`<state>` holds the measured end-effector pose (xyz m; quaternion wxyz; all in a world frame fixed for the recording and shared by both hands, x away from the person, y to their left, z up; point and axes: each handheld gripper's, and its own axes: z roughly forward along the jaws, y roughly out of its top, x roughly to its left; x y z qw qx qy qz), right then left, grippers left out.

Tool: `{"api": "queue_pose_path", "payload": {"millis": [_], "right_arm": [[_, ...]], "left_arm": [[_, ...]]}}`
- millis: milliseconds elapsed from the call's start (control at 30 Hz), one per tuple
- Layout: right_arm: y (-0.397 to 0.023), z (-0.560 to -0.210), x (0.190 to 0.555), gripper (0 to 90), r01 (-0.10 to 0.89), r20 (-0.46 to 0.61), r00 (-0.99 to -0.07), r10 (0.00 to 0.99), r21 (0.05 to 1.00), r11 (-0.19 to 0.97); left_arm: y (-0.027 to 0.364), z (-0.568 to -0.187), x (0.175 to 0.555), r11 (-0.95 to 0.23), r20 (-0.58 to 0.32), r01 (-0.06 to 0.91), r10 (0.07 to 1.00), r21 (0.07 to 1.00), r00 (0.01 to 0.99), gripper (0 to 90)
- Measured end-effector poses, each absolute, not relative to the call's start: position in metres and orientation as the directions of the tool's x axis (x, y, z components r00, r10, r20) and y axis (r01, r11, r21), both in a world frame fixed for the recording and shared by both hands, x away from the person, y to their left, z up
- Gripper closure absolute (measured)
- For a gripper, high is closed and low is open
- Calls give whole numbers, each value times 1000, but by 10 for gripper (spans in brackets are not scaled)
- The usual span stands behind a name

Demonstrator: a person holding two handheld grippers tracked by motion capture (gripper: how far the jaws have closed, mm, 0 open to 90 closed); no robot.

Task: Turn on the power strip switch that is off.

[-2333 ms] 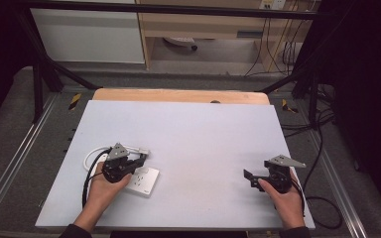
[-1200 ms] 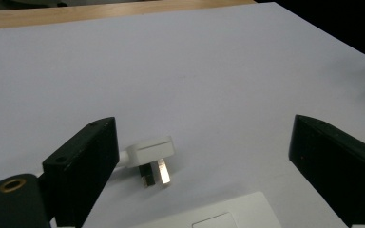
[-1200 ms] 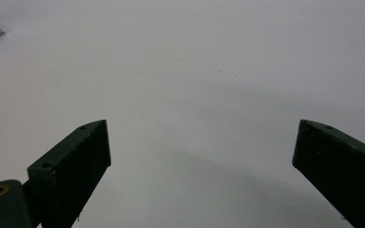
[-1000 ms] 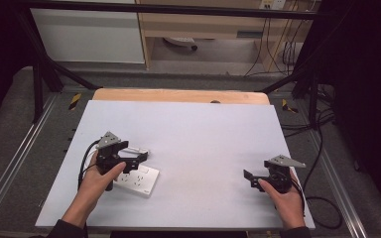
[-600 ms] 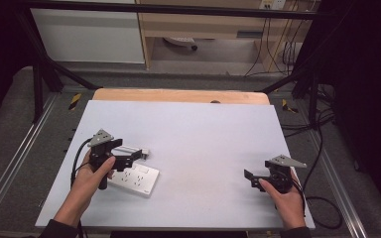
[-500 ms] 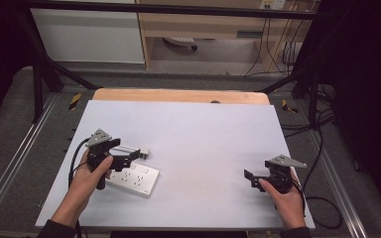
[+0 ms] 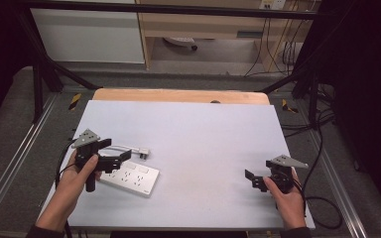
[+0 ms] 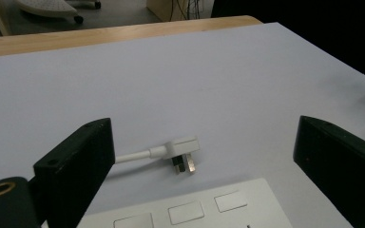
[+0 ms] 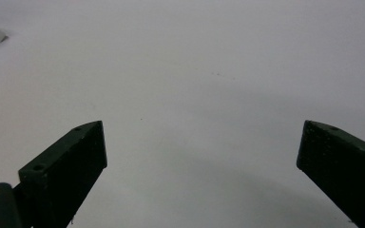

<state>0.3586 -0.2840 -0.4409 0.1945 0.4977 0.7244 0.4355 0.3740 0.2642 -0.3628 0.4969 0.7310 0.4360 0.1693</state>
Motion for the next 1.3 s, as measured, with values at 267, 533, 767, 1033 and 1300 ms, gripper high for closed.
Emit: {"api": "queue_pose_path", "payload": {"millis": [267, 533, 767, 1033, 1300], "right_arm": [[-282, -441, 359, 28, 553, 146, -435, 889, 822, 135], [-282, -441, 358, 27, 541, 145, -454, 879, 829, 143], [-283, -440, 358, 26, 541, 145, -450, 881, 829, 140], [-283, -440, 357, 26, 536, 142, -451, 881, 833, 140], [-284, -440, 357, 25, 535, 146, -450, 881, 834, 135]], "left_arm": [[274, -358, 365, -112, -183, 455, 812, 884, 555, 64], [280, -353, 354, -124, -172, 440, 802, 889, 572, 64], [291, -355, 344, -127, -164, 438, 806, 890, 568, 64], [309, -360, 331, -121, -166, 441, 814, 889, 557, 64], [331, -368, 319, -88, -183, 453, 834, 887, 521, 64]]}}
